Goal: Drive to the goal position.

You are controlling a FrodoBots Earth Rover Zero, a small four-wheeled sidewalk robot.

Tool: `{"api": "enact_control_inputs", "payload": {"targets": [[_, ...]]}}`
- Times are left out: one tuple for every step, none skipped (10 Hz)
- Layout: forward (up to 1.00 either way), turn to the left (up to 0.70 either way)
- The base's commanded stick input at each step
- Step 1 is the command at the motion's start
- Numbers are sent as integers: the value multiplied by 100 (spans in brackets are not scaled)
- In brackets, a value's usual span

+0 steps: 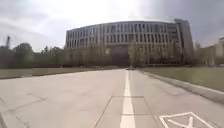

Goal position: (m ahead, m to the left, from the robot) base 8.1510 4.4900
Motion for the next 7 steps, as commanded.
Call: {"api": "enact_control_inputs", "payload": {"targets": [[70, 0], [70, 0], [70, 0], [70, 0], [70, 0], [70, -9], [70, -32]]}}
